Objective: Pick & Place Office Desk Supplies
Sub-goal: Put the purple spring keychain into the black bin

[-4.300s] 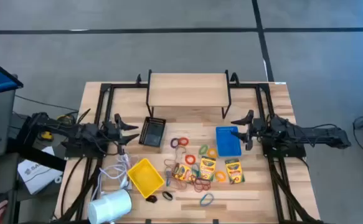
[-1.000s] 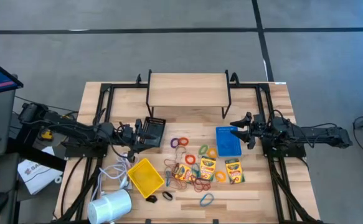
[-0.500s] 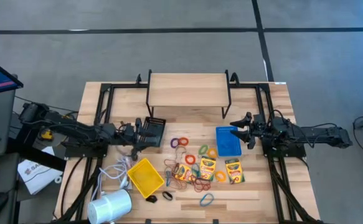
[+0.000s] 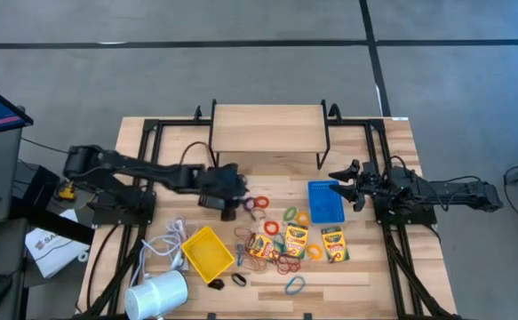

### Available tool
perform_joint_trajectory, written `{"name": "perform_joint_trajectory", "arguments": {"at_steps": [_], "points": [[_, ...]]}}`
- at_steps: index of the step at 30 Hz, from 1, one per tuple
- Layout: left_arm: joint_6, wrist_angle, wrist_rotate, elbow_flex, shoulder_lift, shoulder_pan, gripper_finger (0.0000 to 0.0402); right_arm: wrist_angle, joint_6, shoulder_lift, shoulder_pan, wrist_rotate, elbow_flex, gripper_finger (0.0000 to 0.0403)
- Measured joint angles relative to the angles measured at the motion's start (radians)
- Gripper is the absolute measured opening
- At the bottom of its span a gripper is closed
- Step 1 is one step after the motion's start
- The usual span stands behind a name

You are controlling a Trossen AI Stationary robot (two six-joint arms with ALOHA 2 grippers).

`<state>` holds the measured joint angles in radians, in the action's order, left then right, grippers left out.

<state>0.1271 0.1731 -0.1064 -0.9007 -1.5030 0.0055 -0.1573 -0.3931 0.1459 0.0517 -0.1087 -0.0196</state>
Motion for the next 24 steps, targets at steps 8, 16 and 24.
{"name": "perform_joint_trajectory", "arguments": {"at_steps": [8,16,24], "points": [[0.238,0.142,-0.001,-0.166,-0.213,0.062,0.0151,0.01,0.0,0.0,0.0,0.007,0.0,0.0228],[0.274,0.305,0.0,-0.314,-0.368,0.057,0.0151,0.031,0.0,0.002,0.001,0.007,0.0,0.0228],[0.282,0.297,0.01,-0.321,-0.37,0.046,0.0151,0.062,0.0,0.014,0.0,0.007,0.0,0.0228]]}}
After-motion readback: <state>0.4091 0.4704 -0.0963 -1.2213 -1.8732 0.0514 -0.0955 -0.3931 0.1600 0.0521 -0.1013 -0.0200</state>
